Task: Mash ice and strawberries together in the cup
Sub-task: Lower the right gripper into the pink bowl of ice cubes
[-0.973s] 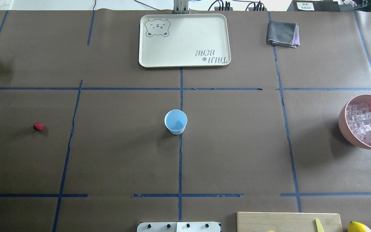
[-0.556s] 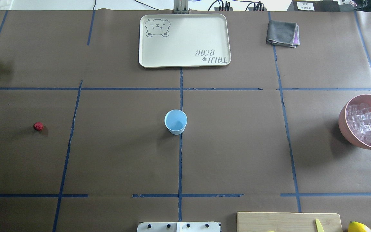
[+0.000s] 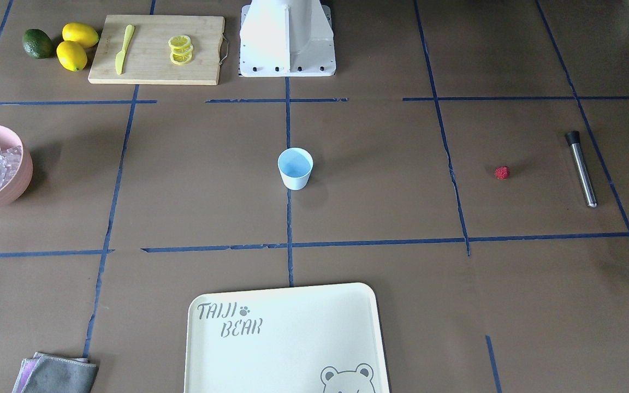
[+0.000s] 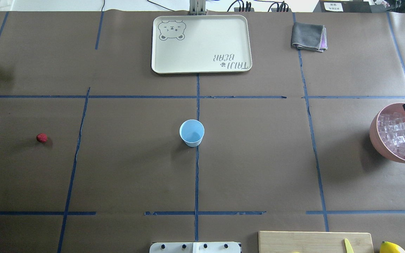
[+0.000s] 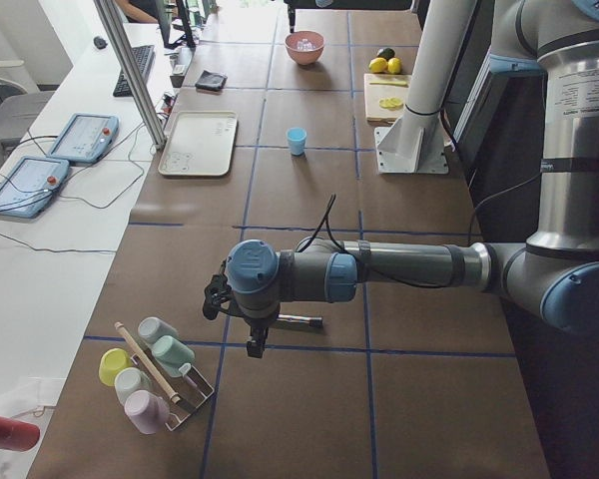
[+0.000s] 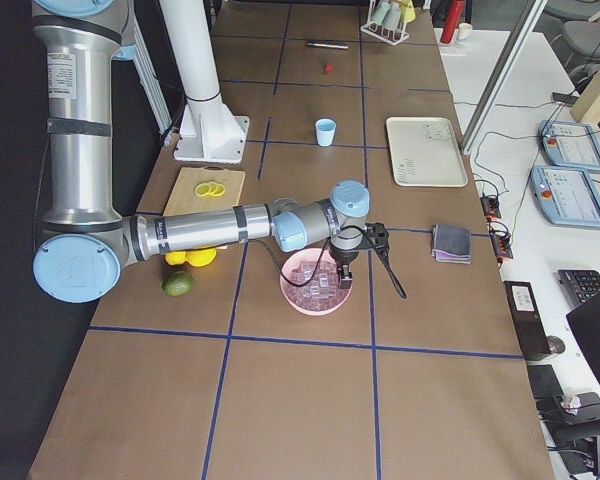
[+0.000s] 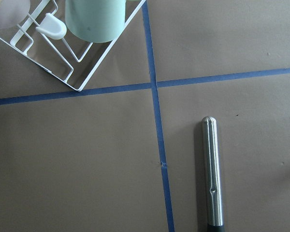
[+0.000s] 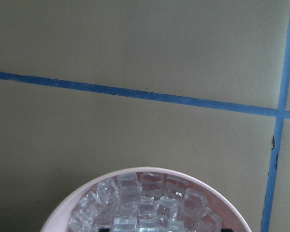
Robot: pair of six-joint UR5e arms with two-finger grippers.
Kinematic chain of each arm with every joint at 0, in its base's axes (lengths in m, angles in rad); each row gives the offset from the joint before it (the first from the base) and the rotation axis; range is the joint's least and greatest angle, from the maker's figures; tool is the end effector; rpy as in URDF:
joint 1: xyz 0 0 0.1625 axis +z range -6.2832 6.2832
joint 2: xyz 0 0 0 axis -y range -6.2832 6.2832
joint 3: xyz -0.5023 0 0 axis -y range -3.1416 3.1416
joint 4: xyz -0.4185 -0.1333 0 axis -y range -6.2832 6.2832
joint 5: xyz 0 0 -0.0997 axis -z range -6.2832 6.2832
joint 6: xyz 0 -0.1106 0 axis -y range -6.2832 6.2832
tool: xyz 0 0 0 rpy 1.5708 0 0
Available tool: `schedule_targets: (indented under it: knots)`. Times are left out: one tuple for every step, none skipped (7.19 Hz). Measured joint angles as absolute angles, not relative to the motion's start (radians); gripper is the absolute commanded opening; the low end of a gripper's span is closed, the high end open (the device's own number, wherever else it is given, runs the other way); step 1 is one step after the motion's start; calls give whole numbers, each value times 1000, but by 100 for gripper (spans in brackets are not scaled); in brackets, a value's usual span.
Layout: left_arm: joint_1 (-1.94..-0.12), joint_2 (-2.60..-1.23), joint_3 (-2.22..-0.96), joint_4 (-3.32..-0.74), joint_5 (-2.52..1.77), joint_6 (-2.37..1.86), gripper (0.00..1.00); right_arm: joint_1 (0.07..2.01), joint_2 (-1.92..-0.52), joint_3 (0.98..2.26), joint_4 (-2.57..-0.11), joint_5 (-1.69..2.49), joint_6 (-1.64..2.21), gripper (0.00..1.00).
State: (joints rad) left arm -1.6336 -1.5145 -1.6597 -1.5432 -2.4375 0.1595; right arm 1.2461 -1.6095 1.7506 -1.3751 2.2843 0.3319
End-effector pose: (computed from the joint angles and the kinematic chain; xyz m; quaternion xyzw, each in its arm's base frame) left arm -0.0797 -0.4860 0.7215 0.0488 0.4171 0.0449 0.9064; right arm -0.1071 -0.5091 0.6515 0.0377 -0.3765 -0.0552 0.9240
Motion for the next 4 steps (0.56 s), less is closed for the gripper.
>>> schedule_targets:
  knots:
    - [-1634,-1515,-1660,-1543,-2437,160,100,1233,-1610,1749,-1376,2284,333,79]
    - [-1634,-1515,-1660,-1543,-2437,160,100,1218,-1610,1746,-1376,2284,334,79]
    - [-1634,-1515,-1660,-1543,-2437,160,100,1201,-1609,1741,-1376,2283,334,79]
    - [-1634,-1514,-1660,-1543,-2437,160,100,1188,-1608,1735,-1376,2282,333,79]
